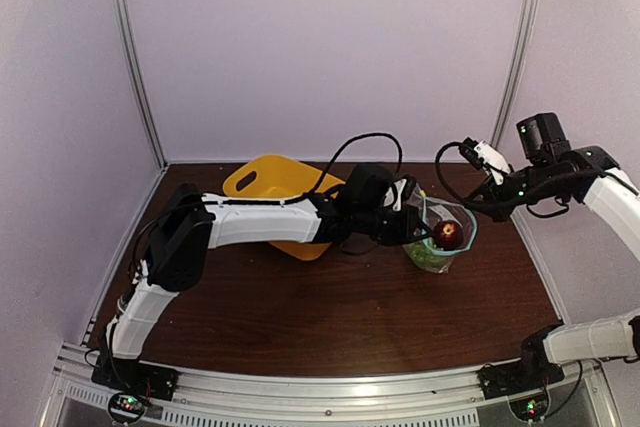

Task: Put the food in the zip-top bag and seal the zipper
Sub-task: Adjust the fake vegetable in the zipper food storage bag, then pass from the left arm to the right

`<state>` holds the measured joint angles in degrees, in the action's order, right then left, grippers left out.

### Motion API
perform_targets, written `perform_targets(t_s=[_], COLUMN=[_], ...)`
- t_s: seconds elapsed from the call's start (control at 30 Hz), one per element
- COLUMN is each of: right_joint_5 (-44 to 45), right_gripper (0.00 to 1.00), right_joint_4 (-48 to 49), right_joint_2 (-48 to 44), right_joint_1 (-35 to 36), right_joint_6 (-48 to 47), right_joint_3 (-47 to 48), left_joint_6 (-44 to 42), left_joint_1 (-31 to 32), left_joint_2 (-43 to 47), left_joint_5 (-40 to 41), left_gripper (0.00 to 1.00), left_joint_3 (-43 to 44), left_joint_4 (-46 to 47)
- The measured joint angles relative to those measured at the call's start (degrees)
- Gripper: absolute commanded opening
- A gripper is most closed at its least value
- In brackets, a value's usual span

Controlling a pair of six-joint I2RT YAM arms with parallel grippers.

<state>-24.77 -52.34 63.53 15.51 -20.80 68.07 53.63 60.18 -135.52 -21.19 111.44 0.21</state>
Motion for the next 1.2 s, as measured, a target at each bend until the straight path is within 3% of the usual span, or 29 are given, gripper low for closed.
perform_targets(t_s=[0.2, 0.4, 0.5, 0.63, 0.73, 0.87, 1.03, 1.2], right_joint_5=[-2.6, -0.9, -0.6, -0.7, -0.6, 4.2, 11.9, 16.5], right_gripper=[0.00, 0.00, 0.00, 0.13, 0.36, 0.46, 0.51, 0.39], right_joint_4=[1.2, 2.4, 2.4, 0.5, -0.5, 1.2, 3.2, 4.1], right_joint_2=[8.2, 19.2, 20.0, 17.2, 13.2, 6.1, 7.2, 12.1], right_joint_1=[1.6, 3.5, 3.8, 3.8, 3.8, 3.8, 3.8, 3.8], right_joint_6=[-0.2, 0.2, 0.2, -0.2, -0.4, 0.7, 1.4, 1.8], right_joint_3=[-2.2, -4.0, -4.0, -2.3, 0.8, 1.7, -0.1, -4.7], left_joint_6=[1.3, 1.7, 2.0, 2.3, 2.3, 2.3, 2.2, 2.2], left_joint_1=[0.1, 0.1, 0.1, 0.1, 0.1, 0.1, 0.1, 0.1], left_joint_2=[0.6, 4.5, 5.4, 5.7, 5.7, 5.8, 5.8, 5.8], left_joint_5=[-1.1, -0.8, -0.6, -0.6, -0.6, -0.7, -0.8, -0.9], left_gripper=[0.00, 0.00, 0.00, 0.00, 0.00, 0.00, 0.00, 0.00], left_joint_3=[-0.5, -3.4, -3.8, -4.9, -5.7, -6.7, -7.0, -7.2], left_joint_4=[1.0, 2.3, 3.1, 4.6, 4.9, 5.1, 5.9, 6.2])
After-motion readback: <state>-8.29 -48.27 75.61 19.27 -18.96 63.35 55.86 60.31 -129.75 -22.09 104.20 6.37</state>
